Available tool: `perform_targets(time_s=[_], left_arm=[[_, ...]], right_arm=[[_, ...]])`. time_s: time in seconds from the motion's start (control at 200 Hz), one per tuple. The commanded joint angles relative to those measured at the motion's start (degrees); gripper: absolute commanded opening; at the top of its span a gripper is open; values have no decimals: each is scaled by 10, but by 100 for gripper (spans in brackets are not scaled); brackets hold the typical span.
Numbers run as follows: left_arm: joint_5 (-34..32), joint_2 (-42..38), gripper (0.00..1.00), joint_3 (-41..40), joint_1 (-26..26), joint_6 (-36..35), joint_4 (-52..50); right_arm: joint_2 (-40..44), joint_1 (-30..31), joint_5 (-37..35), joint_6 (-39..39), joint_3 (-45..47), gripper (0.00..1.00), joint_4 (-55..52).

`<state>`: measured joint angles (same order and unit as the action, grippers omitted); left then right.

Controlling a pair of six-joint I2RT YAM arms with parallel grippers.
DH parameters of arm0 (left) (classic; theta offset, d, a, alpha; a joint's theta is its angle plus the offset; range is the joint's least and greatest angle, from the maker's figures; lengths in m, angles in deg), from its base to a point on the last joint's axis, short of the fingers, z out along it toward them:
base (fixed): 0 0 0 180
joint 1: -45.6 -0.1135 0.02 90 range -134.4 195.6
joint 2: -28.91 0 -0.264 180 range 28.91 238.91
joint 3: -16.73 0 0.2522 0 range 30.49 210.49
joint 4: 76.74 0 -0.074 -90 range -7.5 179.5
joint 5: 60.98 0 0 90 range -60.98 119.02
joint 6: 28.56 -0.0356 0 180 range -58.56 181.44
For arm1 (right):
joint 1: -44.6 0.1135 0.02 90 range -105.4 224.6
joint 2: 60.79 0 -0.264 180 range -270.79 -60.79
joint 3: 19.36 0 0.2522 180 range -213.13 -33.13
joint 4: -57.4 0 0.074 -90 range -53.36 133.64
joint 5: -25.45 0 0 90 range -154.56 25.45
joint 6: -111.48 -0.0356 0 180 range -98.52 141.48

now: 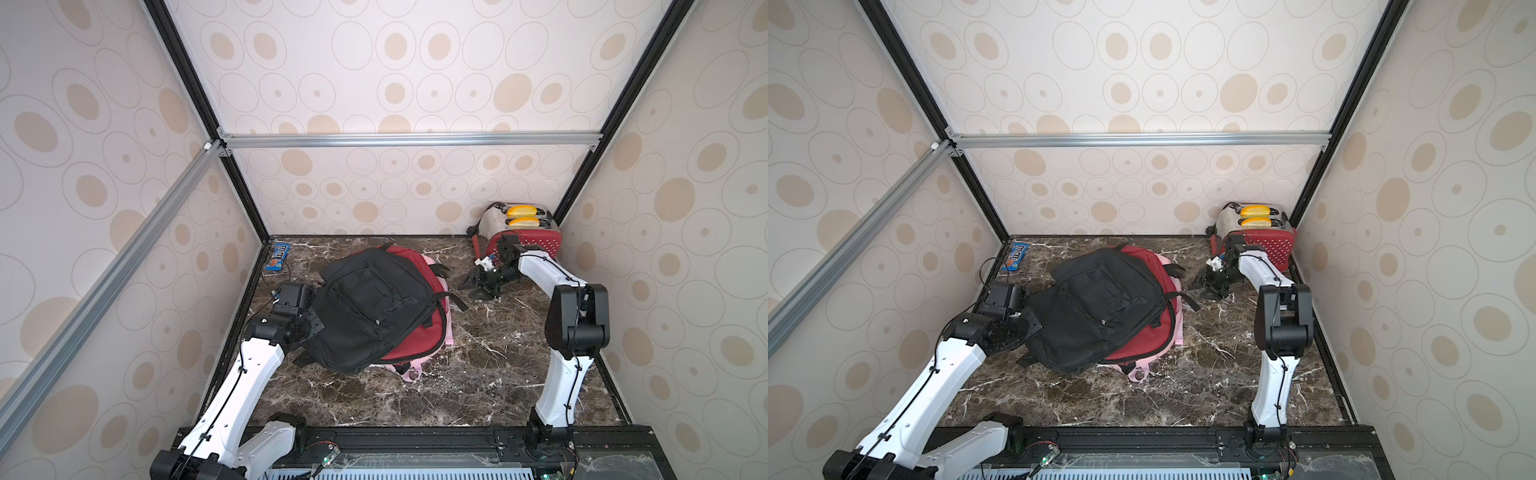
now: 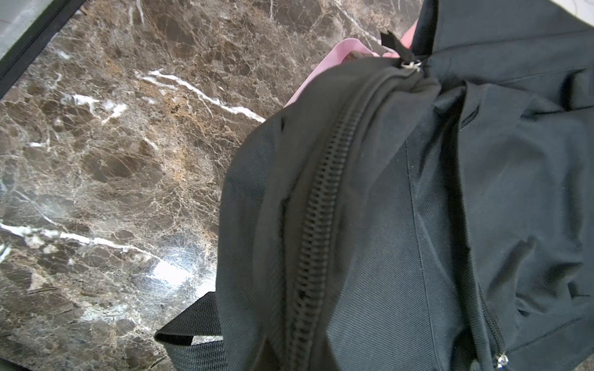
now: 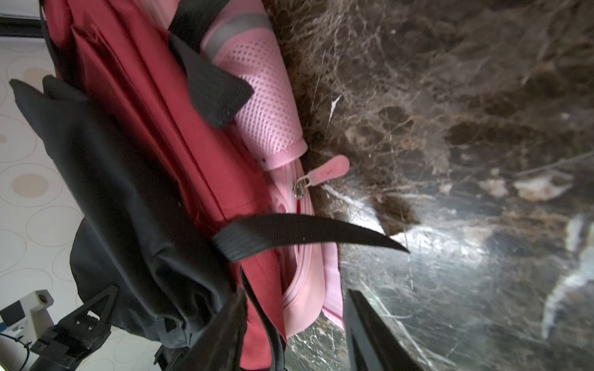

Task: Zip up the backpack
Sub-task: Zip the zipper on the backpack.

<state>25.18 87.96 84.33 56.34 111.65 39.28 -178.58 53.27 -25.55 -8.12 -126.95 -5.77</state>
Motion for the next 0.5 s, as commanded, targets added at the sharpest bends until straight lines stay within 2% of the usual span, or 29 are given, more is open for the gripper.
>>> perform_targets(time_s=[0.0,0.356,0.491], left_arm=[[11,2,0,17,-1,13,9],[30,3,0,4,-1,23,28],[29,10,0,13,-1,21,25]], right_arm=[[-35,1,12,-5,-43,57,9],[-171,19,29,-1,-189,57,-14],[-195,31,27,-3,-197,56,-13]])
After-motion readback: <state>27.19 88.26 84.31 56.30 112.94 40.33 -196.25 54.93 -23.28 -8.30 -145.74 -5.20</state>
